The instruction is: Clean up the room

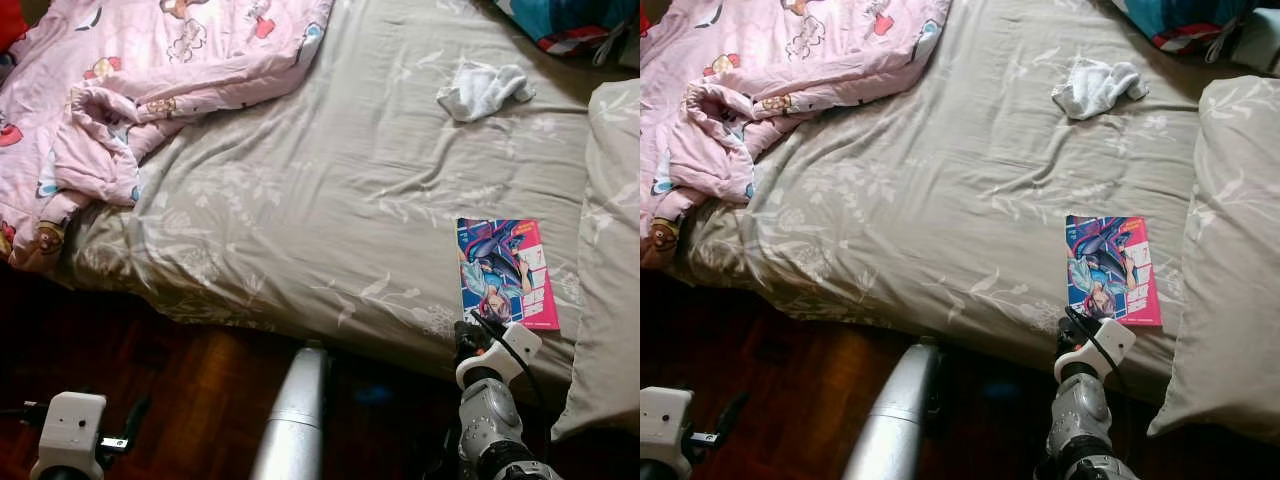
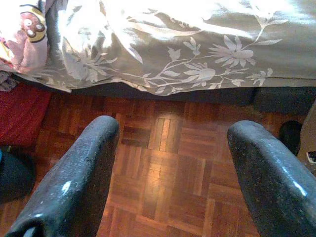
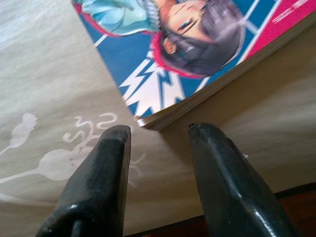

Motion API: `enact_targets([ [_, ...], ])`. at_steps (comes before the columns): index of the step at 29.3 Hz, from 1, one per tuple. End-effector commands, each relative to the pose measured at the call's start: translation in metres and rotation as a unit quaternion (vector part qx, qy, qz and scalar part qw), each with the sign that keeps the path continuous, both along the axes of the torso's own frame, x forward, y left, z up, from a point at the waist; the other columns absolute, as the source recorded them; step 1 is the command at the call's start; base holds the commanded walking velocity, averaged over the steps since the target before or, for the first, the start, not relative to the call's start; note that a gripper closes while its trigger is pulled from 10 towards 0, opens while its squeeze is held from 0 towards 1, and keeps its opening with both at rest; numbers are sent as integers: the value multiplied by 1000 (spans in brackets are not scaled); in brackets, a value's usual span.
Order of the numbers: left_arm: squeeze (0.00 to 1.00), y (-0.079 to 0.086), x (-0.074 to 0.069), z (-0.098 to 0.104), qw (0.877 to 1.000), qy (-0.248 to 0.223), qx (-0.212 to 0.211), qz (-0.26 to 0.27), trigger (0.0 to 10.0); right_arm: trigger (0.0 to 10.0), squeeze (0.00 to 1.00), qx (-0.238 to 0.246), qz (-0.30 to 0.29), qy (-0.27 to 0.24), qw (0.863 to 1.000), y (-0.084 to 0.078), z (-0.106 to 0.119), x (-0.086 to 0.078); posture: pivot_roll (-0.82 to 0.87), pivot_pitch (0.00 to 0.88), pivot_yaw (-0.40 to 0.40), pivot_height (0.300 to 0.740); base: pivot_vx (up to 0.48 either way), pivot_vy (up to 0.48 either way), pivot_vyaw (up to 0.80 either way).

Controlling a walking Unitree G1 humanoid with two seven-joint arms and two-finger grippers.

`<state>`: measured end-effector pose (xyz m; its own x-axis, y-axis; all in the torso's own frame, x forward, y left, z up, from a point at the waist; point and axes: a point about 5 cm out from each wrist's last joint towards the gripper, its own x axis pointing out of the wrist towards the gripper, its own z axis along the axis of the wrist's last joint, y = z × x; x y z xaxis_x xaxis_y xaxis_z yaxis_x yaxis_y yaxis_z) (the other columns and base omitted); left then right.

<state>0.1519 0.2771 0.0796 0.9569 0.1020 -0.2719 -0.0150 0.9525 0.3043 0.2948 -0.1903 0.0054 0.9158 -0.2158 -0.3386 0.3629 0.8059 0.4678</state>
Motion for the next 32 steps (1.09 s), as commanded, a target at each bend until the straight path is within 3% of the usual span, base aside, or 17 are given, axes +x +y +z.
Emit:
enact_targets([
  [1,0,9,-12,-2,1000,25,6,14,10000,10000,0,20,1,31,999,6,-14,-11,432,490,237,645,0,0,0],
  [24,0,8,-28,-1,999,40,5,24,10000,10000,0,23,-1,2,1000,1,4,7,451,521,238,645,0,0,0],
  [32,0,5,-24,-4,999,38,1,25,10000,10000,0,44,46,-16,998,15,11,16,443,511,226,645,0,0,0],
])
